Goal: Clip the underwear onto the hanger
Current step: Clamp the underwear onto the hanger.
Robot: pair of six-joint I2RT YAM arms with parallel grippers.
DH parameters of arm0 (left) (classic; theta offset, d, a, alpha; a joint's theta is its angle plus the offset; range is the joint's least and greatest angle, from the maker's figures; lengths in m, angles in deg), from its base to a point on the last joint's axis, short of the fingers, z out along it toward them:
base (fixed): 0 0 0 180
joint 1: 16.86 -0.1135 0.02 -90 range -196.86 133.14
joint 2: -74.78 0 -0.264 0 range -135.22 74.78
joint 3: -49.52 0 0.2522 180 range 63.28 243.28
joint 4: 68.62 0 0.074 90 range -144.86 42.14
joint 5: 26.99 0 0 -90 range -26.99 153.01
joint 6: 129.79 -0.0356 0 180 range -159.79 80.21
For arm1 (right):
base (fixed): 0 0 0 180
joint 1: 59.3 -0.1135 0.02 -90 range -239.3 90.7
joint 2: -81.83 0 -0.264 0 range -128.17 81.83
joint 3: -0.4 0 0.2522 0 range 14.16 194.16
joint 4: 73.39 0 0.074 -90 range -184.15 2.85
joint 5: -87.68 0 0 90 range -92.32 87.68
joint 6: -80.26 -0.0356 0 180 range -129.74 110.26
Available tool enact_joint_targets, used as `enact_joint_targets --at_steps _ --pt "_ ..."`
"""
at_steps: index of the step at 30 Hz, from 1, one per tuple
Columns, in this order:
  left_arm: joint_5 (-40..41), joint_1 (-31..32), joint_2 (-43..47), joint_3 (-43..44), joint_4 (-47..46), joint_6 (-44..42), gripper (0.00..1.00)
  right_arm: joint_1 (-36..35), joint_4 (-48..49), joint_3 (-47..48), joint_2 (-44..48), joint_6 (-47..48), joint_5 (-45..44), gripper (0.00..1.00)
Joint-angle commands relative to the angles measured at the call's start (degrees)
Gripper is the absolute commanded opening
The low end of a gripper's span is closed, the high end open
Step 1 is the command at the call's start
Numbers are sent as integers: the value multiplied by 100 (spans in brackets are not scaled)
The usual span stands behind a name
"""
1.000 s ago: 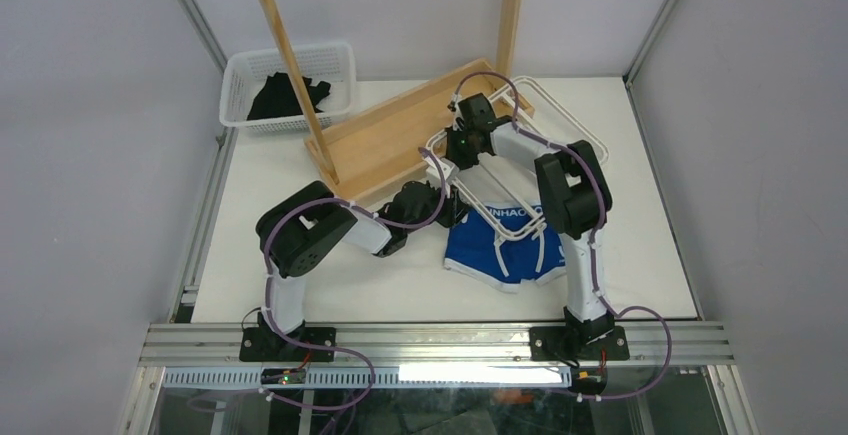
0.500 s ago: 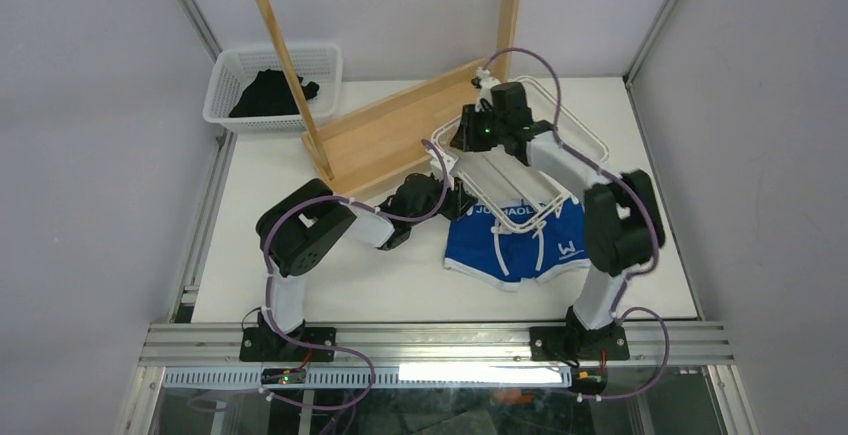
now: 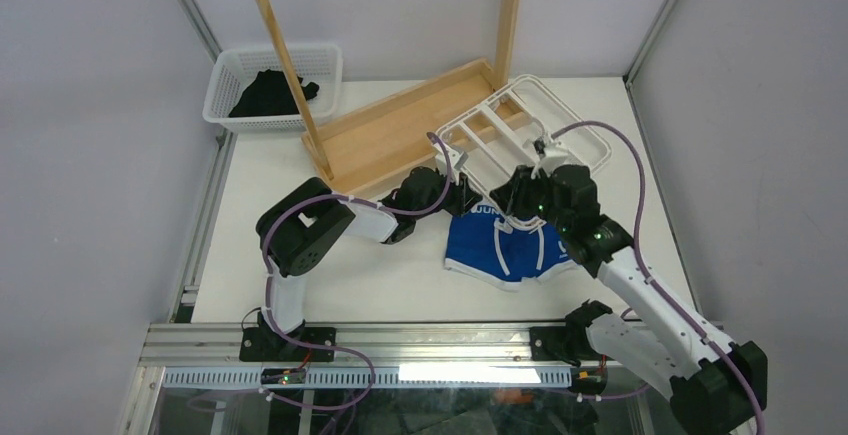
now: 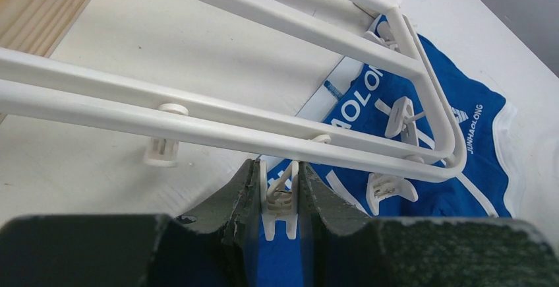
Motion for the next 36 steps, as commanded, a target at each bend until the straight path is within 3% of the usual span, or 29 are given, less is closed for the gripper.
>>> enact_joint_targets --at_steps 1,7,14,18,23,28,33,36 --pt "-13 -72 311 258 -245 172 0 -610 -40 -662 573 -671 -648 33" --pt "37 -75 404 180 -267 170 0 -1518 796 -1538 381 -951 -914 26" --pt "29 -82 455 129 -344 144 0 -2265 1914 -1713 -935 -595 -1166 27" --pt "16 -84 483 94 -344 114 0 -2392 2055 -1781 -1534 -596 -1478 27" --pt "11 -87 527 40 -349 98 0 -2604 1588 -1881 -1564 -1270 -1852 26" --pt "14 -93 545 22 -347 105 0 -2989 84 -1621 -1343 -1968 -2258 24" --pt "-29 -95 592 83 -223 159 0 -3178 -928 -1491 -550 -2397 -2383 23" --pt "-35 -95 624 139 -106 160 0 -3182 -799 -1551 173 -2067 -2415 28"
